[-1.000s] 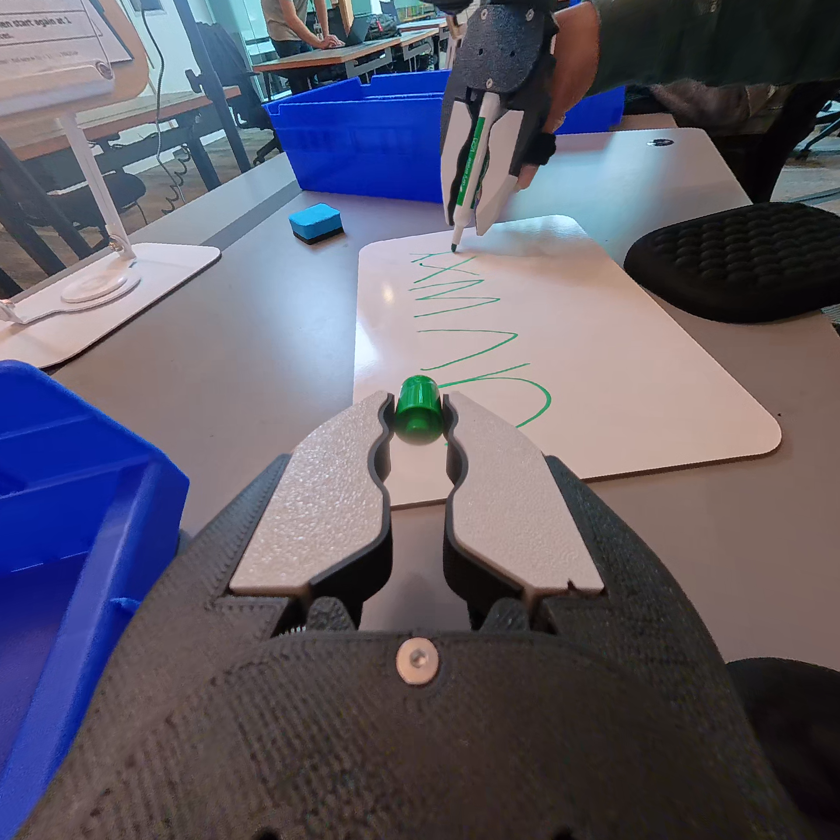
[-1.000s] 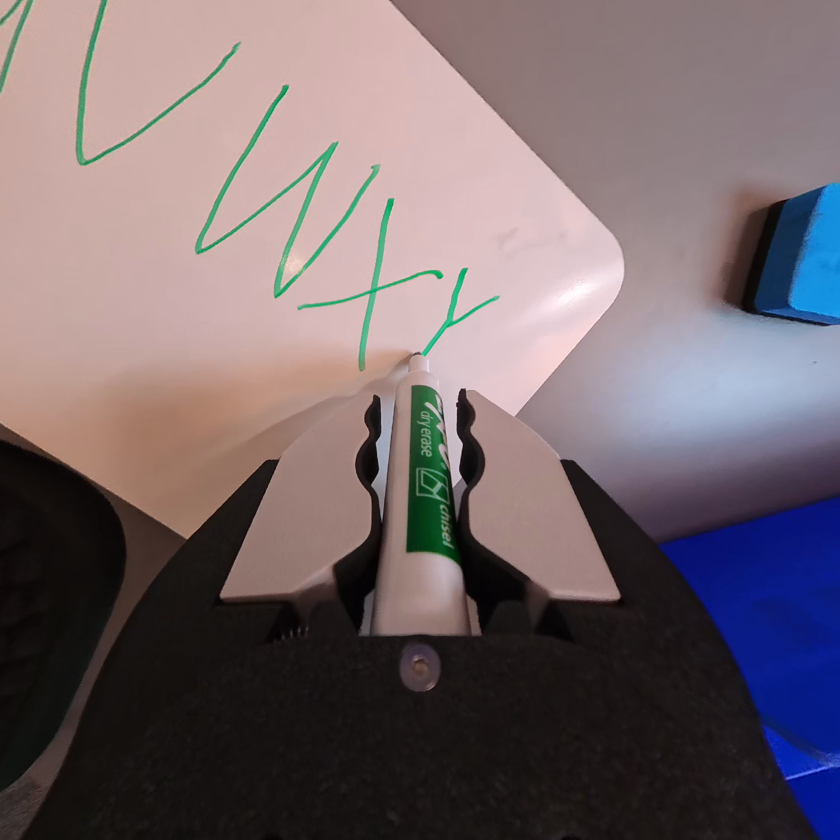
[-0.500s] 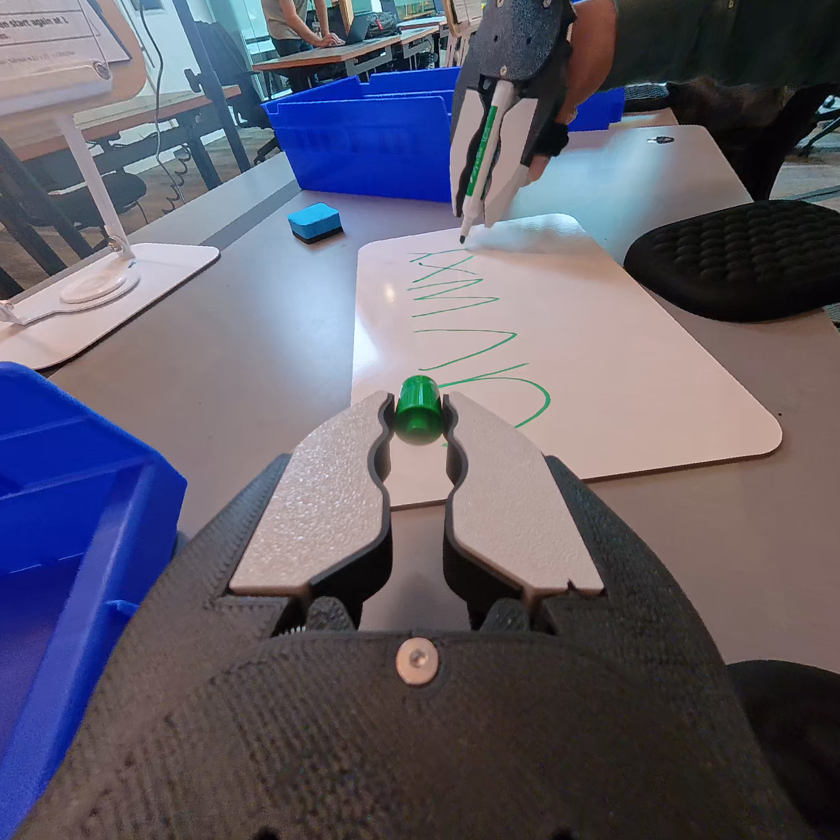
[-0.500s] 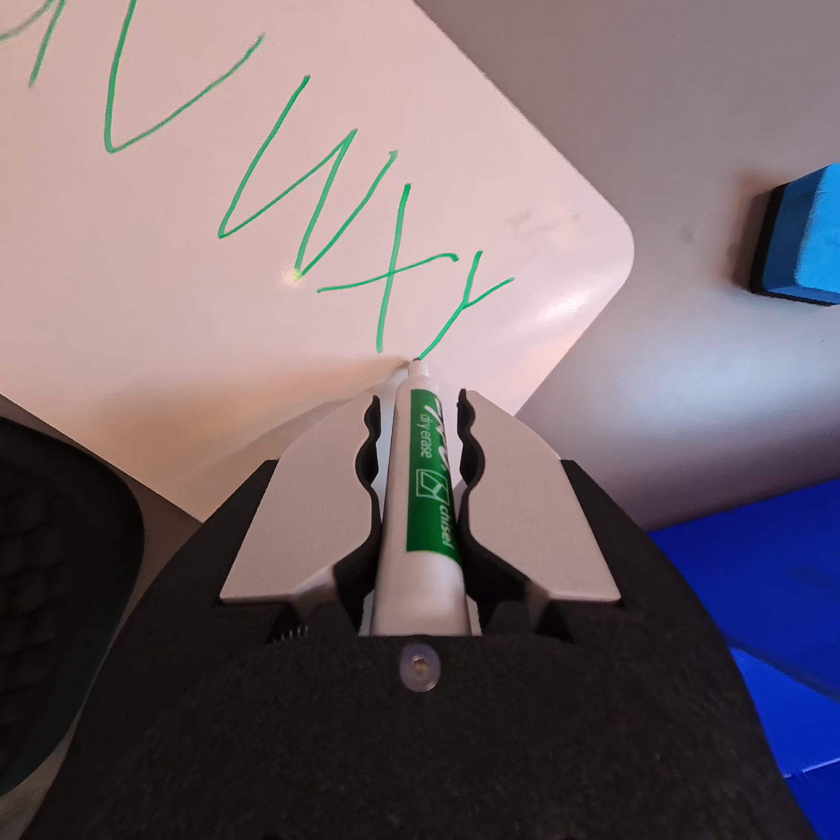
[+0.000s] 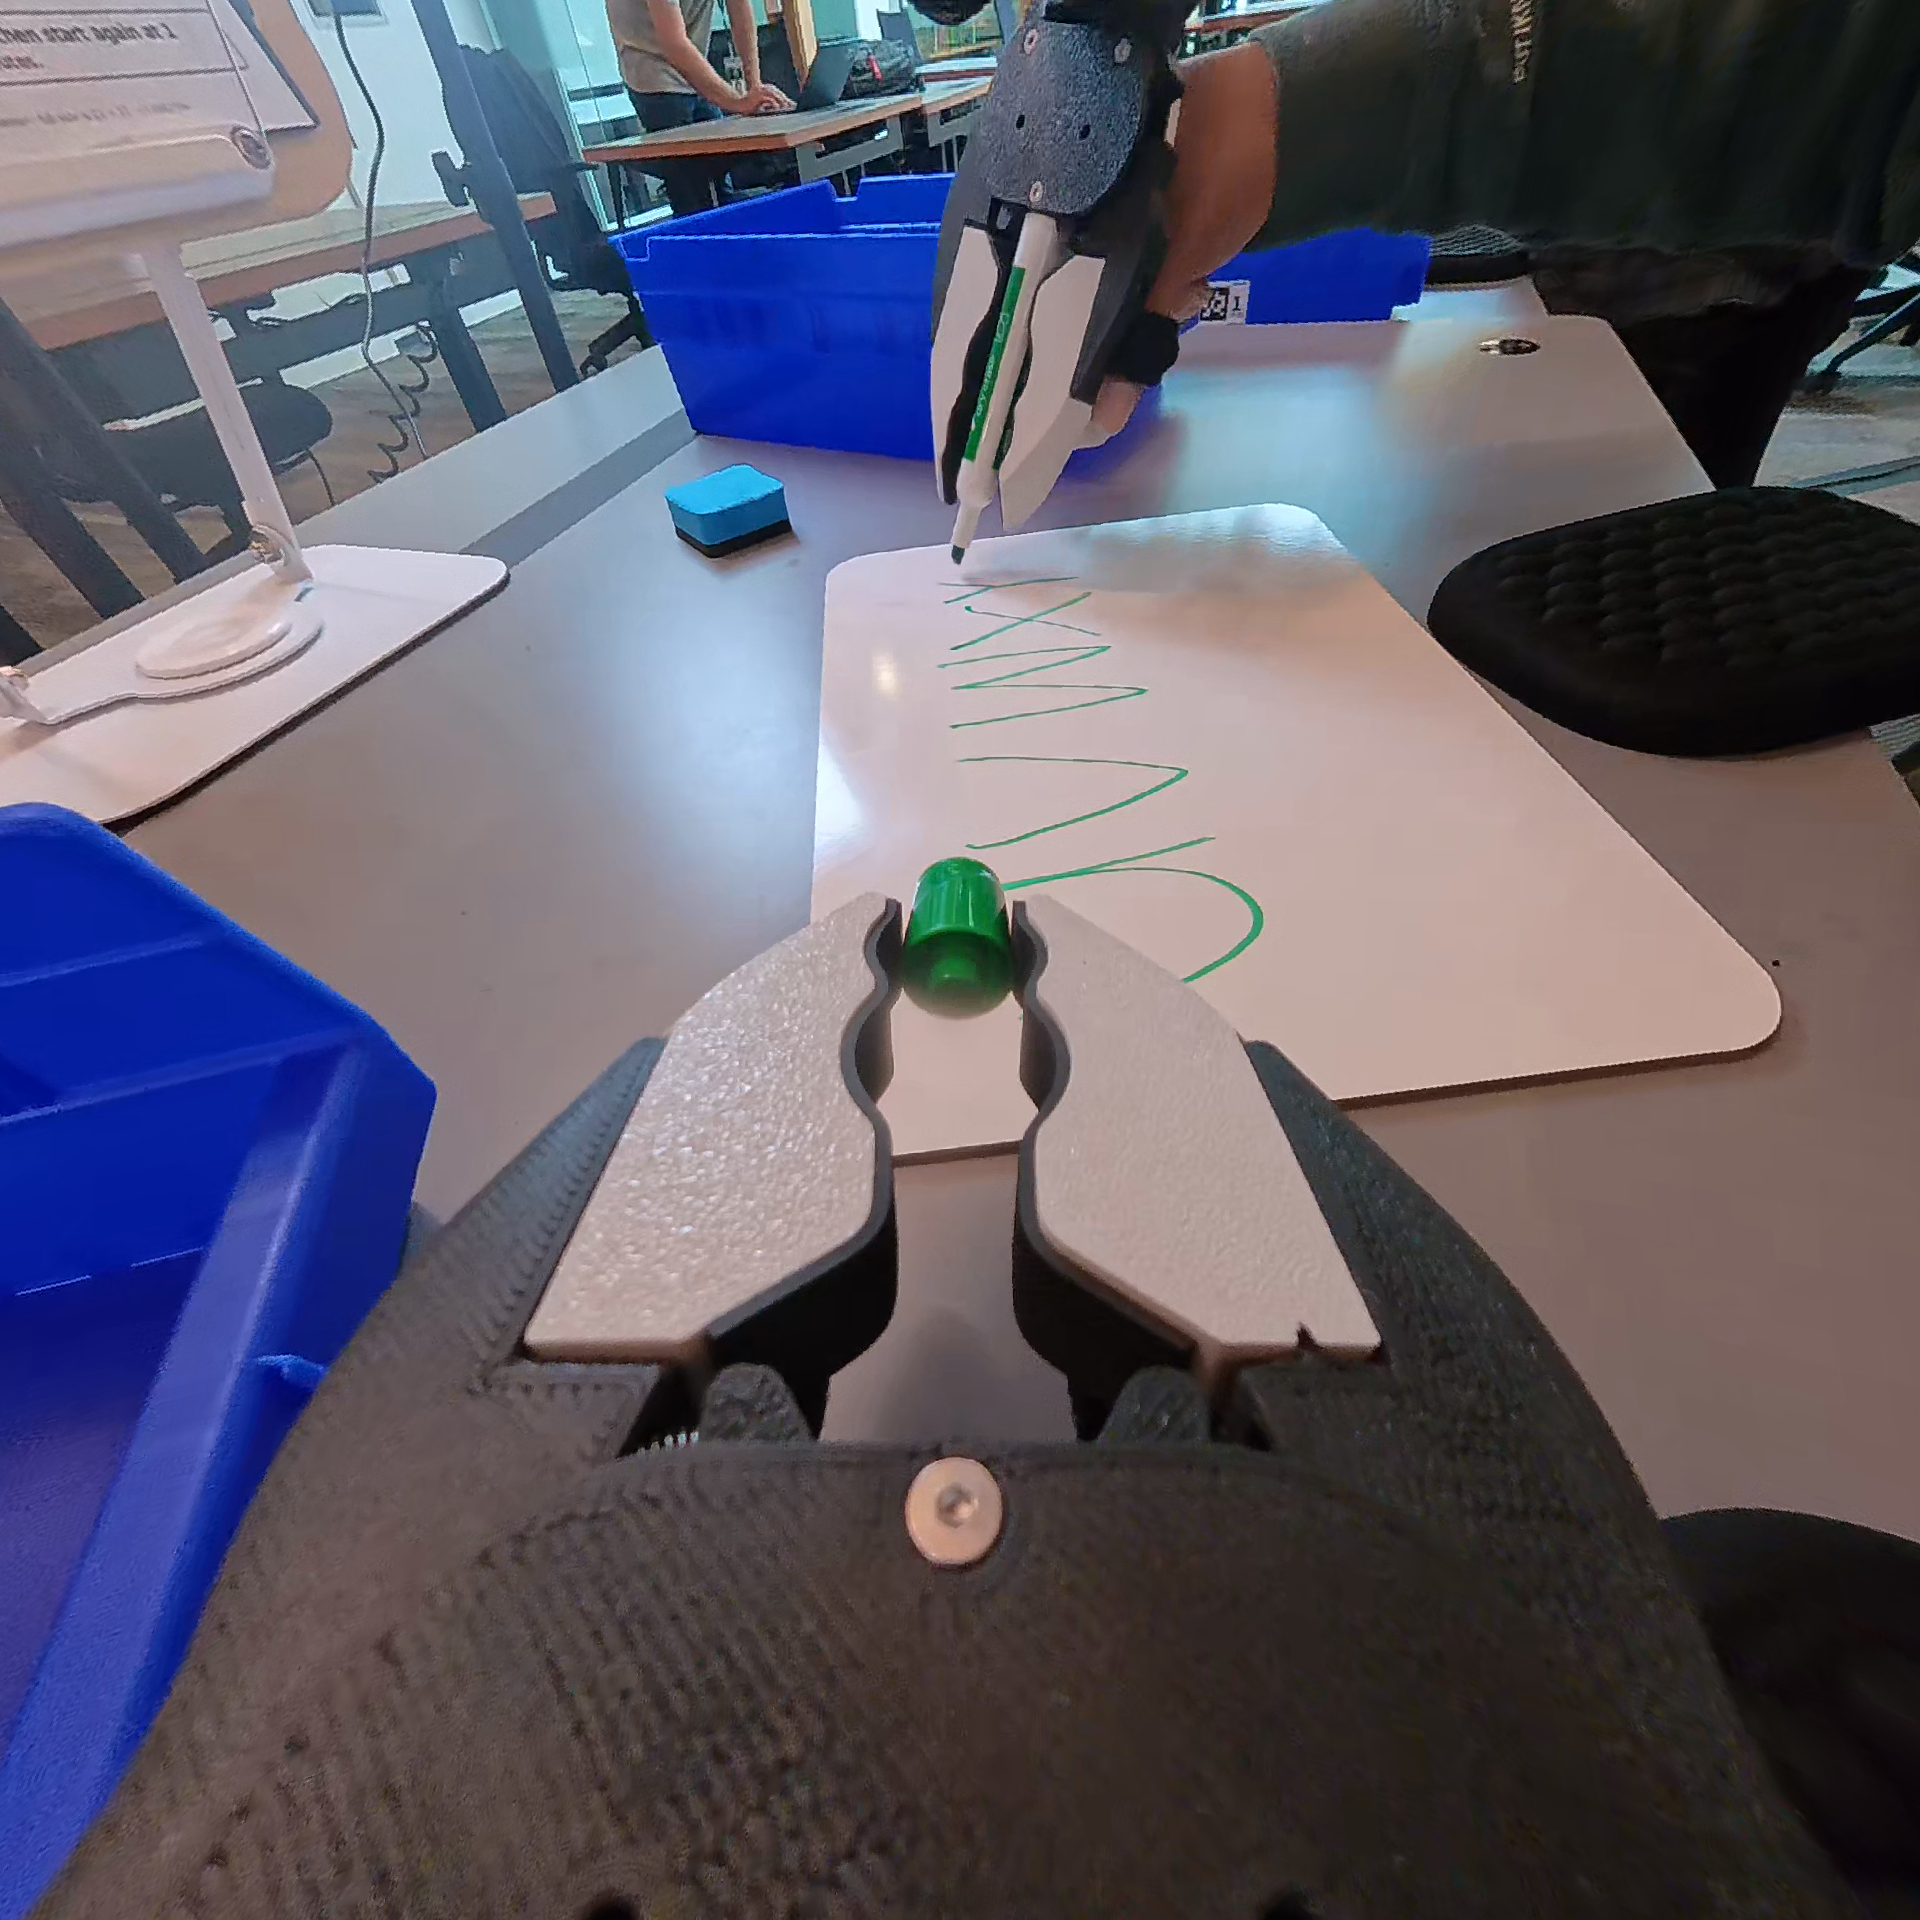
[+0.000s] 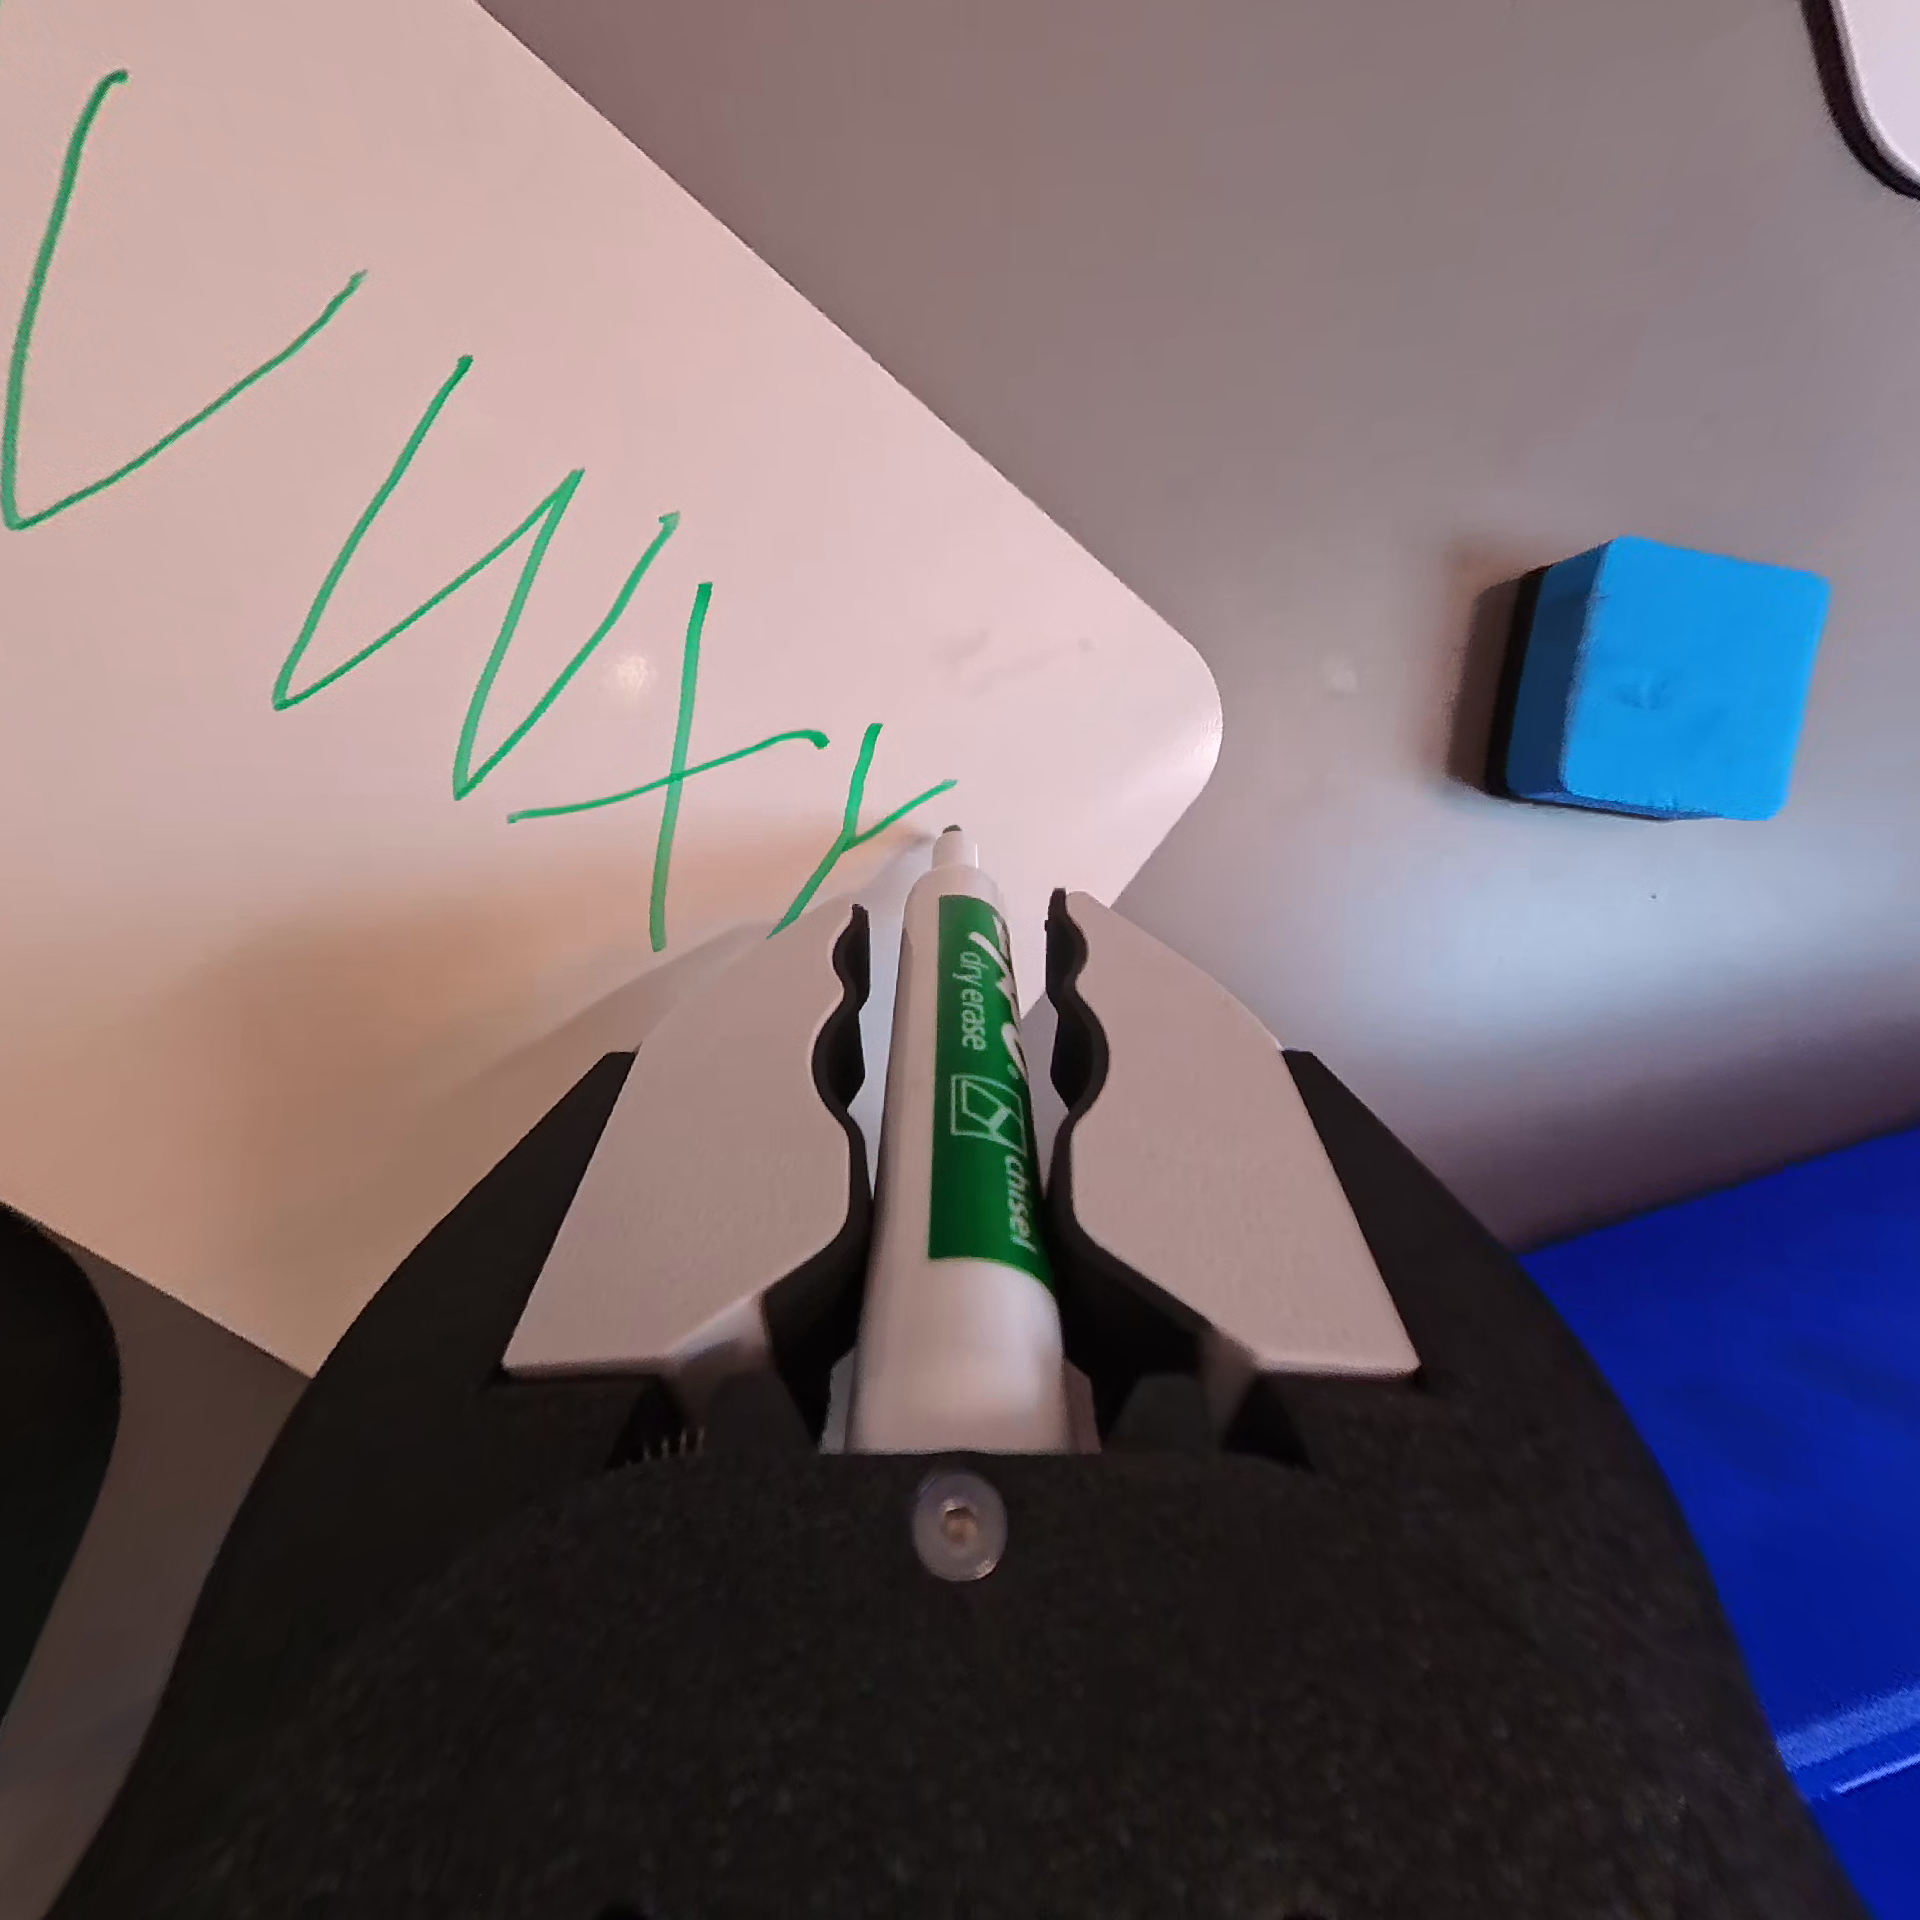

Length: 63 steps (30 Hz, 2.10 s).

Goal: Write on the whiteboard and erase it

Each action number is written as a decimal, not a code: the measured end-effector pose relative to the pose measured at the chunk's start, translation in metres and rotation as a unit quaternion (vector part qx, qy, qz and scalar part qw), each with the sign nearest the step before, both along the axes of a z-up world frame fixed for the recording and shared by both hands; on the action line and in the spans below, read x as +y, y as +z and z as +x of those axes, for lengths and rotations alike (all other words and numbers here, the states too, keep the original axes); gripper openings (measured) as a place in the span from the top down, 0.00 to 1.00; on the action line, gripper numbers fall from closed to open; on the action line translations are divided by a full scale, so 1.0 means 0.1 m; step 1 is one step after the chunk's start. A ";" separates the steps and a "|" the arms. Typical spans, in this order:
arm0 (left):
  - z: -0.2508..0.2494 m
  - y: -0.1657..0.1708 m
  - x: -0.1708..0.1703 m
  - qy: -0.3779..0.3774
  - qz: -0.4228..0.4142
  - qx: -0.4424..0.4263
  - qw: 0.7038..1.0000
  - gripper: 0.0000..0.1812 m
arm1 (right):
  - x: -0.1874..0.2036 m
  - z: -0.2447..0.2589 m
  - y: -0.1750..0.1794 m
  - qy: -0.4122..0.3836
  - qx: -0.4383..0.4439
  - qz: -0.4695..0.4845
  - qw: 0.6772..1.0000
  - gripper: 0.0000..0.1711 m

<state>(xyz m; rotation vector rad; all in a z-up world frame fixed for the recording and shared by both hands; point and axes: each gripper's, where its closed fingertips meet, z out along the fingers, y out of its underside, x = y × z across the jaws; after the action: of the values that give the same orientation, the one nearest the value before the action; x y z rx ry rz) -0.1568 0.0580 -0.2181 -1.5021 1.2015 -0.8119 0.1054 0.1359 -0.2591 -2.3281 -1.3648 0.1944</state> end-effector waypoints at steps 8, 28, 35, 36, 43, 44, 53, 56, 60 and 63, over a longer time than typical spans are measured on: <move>0.00 0.00 0.00 0.000 -0.001 0.000 1.000 0.89 | -0.01 -0.02 -0.06 0.007 -0.005 -0.012 1.000 0.80; 0.00 -0.01 0.00 -0.001 -0.001 0.002 1.000 0.89 | 0.05 0.22 -0.06 -0.020 -0.049 -0.004 0.999 0.81; 0.01 -0.01 0.01 -0.001 0.001 0.003 1.000 0.89 | -0.21 0.11 -0.06 0.007 -0.047 -0.026 0.999 0.81; 0.01 -0.02 0.01 -0.002 0.001 0.004 1.000 0.89 | -0.26 0.09 -0.06 0.011 -0.047 -0.029 0.998 0.81; 0.02 -0.02 0.01 -0.002 0.002 0.006 1.000 0.89 | -0.42 0.03 -0.06 0.024 -0.051 -0.033 0.998 0.81; 0.02 -0.02 0.01 -0.002 0.002 0.006 1.000 0.89 | -0.41 0.03 -0.06 0.024 -0.050 -0.033 0.998 0.81; 0.03 -0.02 0.01 -0.003 0.003 0.006 1.000 0.89 | -0.31 0.30 -0.06 -0.007 -0.071 -0.022 0.997 0.81; 0.03 -0.03 0.01 -0.003 0.003 0.007 1.000 0.89 | -0.27 0.43 -0.06 -0.026 -0.070 -0.021 0.997 0.81; 0.03 -0.02 0.01 -0.002 0.002 0.006 1.000 0.89 | -0.27 0.42 -0.04 -0.026 -0.063 -0.014 0.998 0.81; 0.02 -0.02 0.02 -0.001 0.003 0.005 1.000 0.89 | -0.25 0.32 0.18 -0.036 -0.008 0.009 0.999 0.80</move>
<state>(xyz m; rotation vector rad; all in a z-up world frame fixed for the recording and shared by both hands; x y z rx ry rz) -0.1543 0.0597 -0.2200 -1.5029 1.2111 -0.8021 0.1377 0.1104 -0.2408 -2.3647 -1.2820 0.1431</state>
